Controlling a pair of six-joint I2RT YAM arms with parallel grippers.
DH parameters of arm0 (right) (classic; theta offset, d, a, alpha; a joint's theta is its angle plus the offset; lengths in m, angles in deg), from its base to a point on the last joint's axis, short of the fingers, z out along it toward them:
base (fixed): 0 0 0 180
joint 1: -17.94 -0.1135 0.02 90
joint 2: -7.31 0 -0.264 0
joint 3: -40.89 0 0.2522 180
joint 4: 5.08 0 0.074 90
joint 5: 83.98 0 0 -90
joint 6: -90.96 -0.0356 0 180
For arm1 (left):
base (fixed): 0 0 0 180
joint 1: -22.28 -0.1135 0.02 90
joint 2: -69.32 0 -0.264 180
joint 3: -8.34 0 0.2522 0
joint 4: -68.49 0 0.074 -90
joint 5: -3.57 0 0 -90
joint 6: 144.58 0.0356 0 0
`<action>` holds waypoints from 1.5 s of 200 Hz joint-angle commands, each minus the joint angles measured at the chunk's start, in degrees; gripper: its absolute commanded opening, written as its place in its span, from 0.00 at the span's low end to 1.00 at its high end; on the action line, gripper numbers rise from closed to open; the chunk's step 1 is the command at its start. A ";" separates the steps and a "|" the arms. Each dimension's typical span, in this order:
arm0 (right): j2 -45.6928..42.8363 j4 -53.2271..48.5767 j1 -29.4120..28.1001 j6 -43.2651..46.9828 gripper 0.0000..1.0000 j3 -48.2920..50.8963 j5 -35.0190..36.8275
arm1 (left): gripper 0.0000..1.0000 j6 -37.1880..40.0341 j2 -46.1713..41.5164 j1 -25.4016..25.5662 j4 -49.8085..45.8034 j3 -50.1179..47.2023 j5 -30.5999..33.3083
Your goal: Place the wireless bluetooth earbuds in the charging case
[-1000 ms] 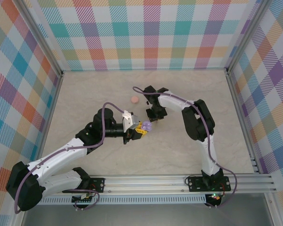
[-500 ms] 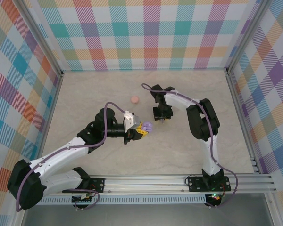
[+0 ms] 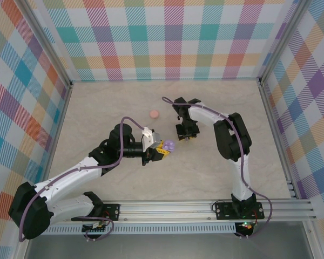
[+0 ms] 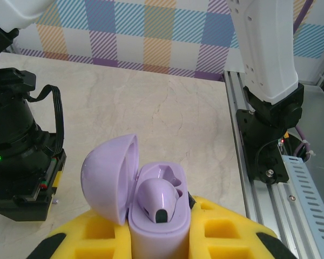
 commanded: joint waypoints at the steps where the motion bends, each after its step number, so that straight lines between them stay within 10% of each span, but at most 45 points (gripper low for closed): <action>1: 1.54 -2.66 -0.07 1.15 0.38 -1.95 -0.66 | 0.03 0.61 0.07 0.94 -0.65 1.98 -1.51; 300: 6.40 -5.45 -0.02 0.54 0.29 -7.03 -0.19 | 0.02 0.55 1.36 0.95 -1.00 3.03 -1.92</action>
